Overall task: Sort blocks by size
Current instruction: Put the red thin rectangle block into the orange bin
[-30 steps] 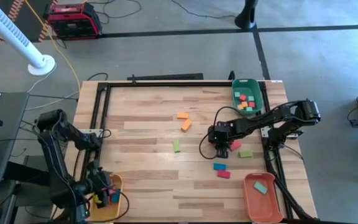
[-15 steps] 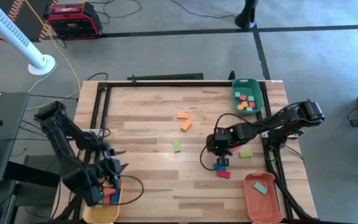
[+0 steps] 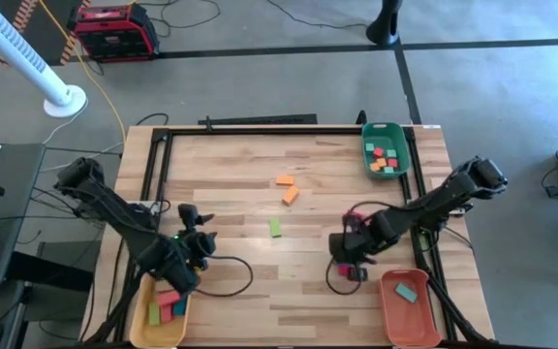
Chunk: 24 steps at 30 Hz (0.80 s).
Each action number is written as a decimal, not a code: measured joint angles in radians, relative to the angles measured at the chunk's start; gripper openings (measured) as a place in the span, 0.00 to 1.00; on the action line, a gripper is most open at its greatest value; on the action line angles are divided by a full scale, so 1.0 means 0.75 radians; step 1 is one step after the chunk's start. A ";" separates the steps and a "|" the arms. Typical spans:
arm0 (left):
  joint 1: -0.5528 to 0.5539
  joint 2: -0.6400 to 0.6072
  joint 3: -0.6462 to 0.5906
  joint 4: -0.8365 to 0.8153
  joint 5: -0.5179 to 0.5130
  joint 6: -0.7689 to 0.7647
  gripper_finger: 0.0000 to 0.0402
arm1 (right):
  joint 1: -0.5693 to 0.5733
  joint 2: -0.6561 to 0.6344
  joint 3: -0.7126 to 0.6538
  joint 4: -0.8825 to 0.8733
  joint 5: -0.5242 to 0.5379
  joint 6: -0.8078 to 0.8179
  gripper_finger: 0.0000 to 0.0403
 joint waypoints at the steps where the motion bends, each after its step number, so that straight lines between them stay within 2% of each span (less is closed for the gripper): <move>1: 0.029 0.000 -0.019 0.051 0.001 0.062 0.59 | 0.028 0.000 0.008 -0.024 0.002 0.042 0.23; 7: 0.209 0.001 -0.134 0.436 0.102 0.513 0.59 | 0.215 0.000 0.030 -0.095 0.003 0.336 0.23; 12: 0.376 0.001 -0.203 0.782 0.309 0.863 0.59 | 0.373 0.000 0.031 -0.098 0.006 0.598 0.23; 18: 0.574 0.001 -0.229 1.028 0.645 1.109 0.59 | 0.568 0.000 0.031 -0.107 0.013 0.933 0.23; 24: 0.737 0.002 -0.229 1.183 0.848 1.264 0.59 | 0.740 0.000 0.031 -0.106 0.027 1.234 0.23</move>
